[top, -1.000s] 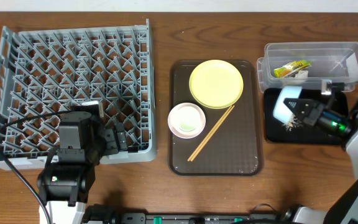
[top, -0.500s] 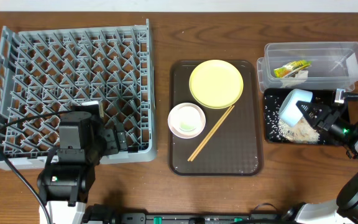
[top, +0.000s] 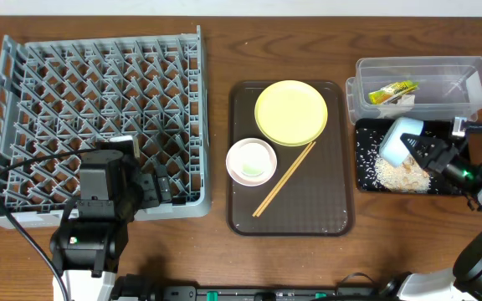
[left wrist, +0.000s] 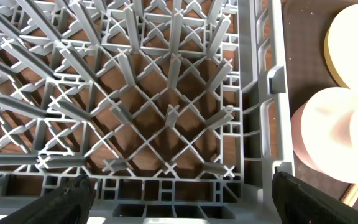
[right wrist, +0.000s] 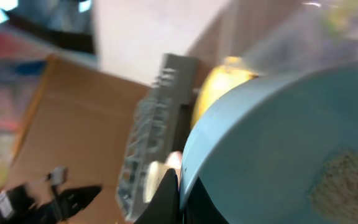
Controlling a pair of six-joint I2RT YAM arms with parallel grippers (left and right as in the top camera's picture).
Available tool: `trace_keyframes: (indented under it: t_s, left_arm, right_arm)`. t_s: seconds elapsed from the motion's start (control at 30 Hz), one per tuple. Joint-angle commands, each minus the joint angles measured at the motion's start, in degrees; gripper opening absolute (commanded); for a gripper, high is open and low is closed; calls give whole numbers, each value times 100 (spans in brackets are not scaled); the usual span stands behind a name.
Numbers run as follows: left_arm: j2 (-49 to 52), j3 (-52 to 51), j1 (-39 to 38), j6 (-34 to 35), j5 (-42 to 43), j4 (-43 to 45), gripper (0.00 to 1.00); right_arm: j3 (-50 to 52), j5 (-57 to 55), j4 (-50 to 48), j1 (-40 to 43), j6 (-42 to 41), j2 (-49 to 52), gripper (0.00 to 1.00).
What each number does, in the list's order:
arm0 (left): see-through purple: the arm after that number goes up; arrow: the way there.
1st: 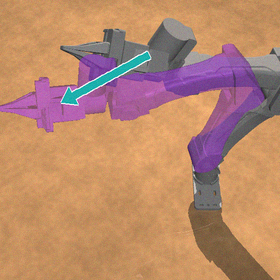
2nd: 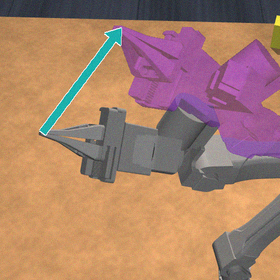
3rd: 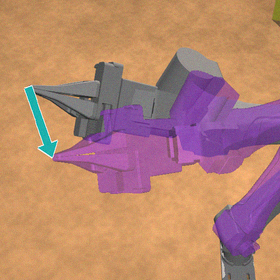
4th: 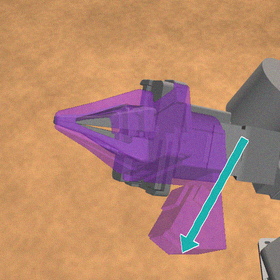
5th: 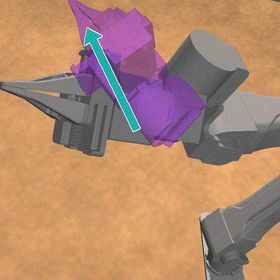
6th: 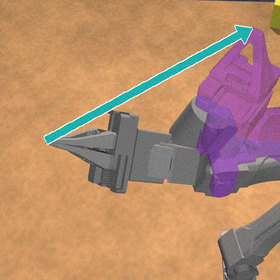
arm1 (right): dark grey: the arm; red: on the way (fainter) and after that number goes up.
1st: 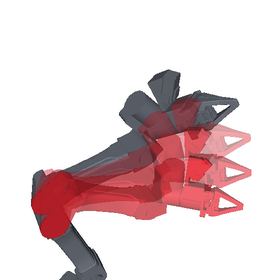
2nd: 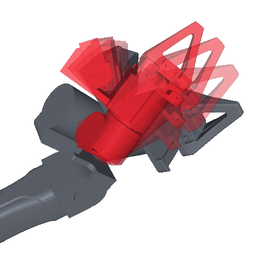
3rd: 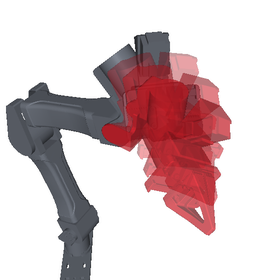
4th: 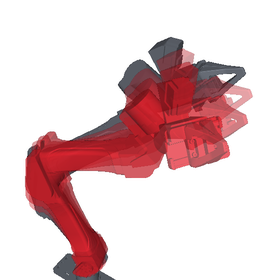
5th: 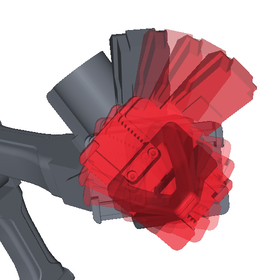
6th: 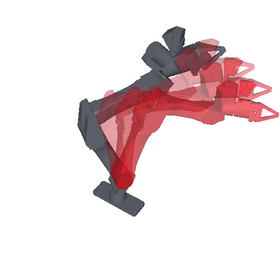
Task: Sort waste into correct bins and load items into the dishwasher rack
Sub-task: 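Tip the blue bowl over the black tray to pour out the rice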
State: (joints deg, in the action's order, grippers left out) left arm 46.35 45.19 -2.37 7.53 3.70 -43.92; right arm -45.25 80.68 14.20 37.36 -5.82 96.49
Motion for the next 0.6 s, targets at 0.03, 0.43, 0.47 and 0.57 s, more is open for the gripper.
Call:
trace_keyframes:
  t_s: [0.03, 0.43, 0.47, 0.57]
  left_arm:
    - [0, 116, -17, 28, 13, -17, 93]
    - [2, 116, -17, 28, 13, -17, 93]
    - [0, 116, -17, 28, 13, -17, 93]
    - [2, 116, -17, 28, 13, -15, 93]
  right_arm:
    - [15, 363, -339, 42, -164, 4, 1]
    - [-4, 876, -1274, 9, -979, -33, 1]
    - [2, 876, -1276, -17, -890, -76, 1]
    - [0, 415, -1386, -33, -1333, -96, 1]
